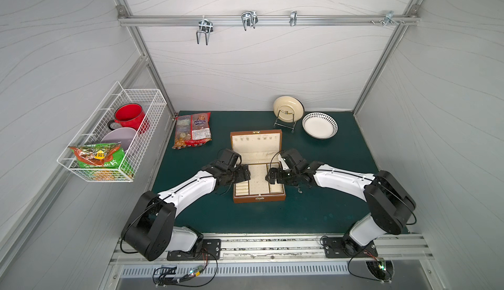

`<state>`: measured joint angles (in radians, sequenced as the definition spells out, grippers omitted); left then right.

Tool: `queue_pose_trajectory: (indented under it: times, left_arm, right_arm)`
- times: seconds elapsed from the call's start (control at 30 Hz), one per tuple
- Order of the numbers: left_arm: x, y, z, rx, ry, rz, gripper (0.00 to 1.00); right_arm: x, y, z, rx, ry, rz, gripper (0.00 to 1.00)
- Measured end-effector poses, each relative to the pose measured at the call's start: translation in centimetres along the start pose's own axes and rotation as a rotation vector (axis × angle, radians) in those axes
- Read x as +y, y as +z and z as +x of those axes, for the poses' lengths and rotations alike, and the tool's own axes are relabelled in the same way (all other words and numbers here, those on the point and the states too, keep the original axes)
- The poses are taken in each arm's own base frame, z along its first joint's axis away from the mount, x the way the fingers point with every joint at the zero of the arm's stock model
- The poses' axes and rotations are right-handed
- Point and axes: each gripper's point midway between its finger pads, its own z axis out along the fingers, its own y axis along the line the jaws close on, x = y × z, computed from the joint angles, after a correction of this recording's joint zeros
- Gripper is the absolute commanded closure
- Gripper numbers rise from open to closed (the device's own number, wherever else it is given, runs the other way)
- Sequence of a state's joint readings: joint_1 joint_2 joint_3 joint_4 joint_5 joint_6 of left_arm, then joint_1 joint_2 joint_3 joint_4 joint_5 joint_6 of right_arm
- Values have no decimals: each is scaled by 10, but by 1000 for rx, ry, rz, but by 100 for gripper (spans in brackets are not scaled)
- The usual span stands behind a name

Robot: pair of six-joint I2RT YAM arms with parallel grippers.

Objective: Put jewelry chain into jewelry box
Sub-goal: Move the jewelry box to the center of the board.

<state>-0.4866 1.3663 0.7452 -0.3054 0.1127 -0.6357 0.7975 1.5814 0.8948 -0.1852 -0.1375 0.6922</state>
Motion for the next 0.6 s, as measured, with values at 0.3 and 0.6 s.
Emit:
queue_pose_trajectory:
  times: [0.3, 0.6]
  left_arm:
    - [1, 9, -3, 25, 11, -34, 9]
    - [-3, 16, -16, 21, 59, -60, 8]
  right_arm:
    - [0, -1, -1, -1, -2, 10, 1]
    - [0, 0, -4, 8, 9, 39, 1]
